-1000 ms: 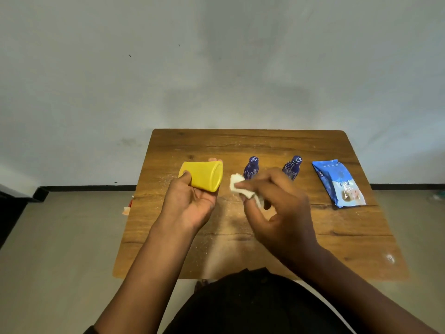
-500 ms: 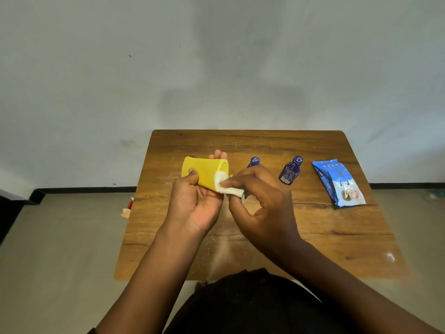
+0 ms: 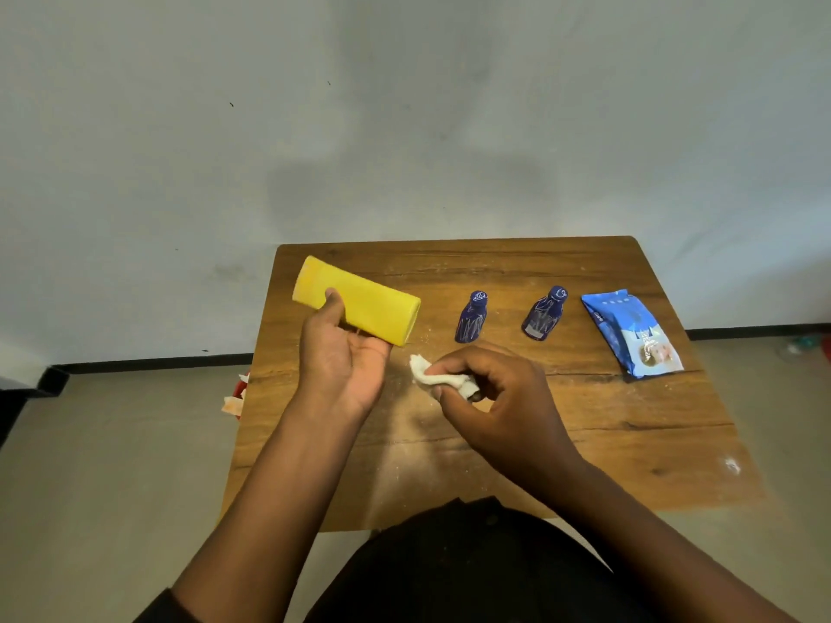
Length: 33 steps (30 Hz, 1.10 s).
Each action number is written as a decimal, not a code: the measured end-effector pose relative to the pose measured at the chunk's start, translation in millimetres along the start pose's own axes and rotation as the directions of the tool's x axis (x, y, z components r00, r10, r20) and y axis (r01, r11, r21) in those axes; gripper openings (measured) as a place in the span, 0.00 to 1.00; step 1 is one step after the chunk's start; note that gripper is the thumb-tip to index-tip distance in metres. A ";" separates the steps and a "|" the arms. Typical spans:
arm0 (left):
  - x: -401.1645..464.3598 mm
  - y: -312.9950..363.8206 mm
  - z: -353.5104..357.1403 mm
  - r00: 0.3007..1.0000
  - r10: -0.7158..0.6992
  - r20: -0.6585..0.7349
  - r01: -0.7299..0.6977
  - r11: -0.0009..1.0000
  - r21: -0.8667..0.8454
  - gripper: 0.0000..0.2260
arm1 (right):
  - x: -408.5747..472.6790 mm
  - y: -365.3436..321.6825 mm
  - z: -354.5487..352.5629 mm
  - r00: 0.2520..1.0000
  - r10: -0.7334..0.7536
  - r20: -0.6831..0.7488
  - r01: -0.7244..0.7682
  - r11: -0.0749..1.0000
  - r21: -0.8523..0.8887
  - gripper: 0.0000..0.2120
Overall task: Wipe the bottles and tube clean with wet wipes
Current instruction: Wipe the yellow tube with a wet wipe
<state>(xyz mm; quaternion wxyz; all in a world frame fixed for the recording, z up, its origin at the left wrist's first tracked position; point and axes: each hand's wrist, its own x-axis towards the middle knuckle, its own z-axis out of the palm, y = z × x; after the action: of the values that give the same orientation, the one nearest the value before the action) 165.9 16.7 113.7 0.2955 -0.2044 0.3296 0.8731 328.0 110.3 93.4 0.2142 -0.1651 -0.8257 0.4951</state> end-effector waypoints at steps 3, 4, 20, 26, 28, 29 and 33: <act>27.0 10.7 -4.0 0.997 0.075 0.019 -0.077 0.968 0.239 0.12 | -1.7 1.9 -1.4 0.992 0.121 -0.038 -0.118 0.991 0.058 0.10; 35.8 14.0 -5.8 0.995 0.091 0.047 -0.102 0.938 0.331 0.13 | -1.9 2.3 -0.9 0.988 0.146 -0.048 -0.143 0.988 0.063 0.11; 155.7 -1.1 -40.4 0.808 0.026 0.588 -0.508 -0.474 0.719 0.12 | -6.8 10.7 4.7 0.946 0.261 -0.194 -0.268 0.963 -0.014 0.11; 177.7 -17.8 -66.1 0.833 -0.033 0.552 -0.453 -0.612 0.648 0.11 | -12.0 13.8 2.5 0.928 0.294 -0.228 -0.304 0.953 -0.008 0.11; 181.5 -21.7 -71.0 0.832 -0.039 0.553 -0.451 -0.628 0.634 0.13 | -13.2 15.1 1.9 0.925 0.295 -0.238 -0.305 0.952 -0.004 0.10; 182.9 -23.5 -72.9 0.834 -0.044 0.550 -0.448 -0.637 0.628 0.13 | -13.7 15.7 1.8 0.924 0.296 -0.242 -0.305 0.952 0.000 0.10; 192.0 -30.3 -79.7 0.843 -0.071 0.533 -0.433 -0.678 0.594 0.14 | -13.9 16.0 0.0 0.926 0.290 -0.240 -0.300 0.954 -0.005 0.11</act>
<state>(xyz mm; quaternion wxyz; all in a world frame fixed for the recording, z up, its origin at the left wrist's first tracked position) 56.1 52.8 -61.7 0.1279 0.3884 0.9023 0.1369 340.9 110.8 76.6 0.2306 -0.3496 -0.7702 0.4810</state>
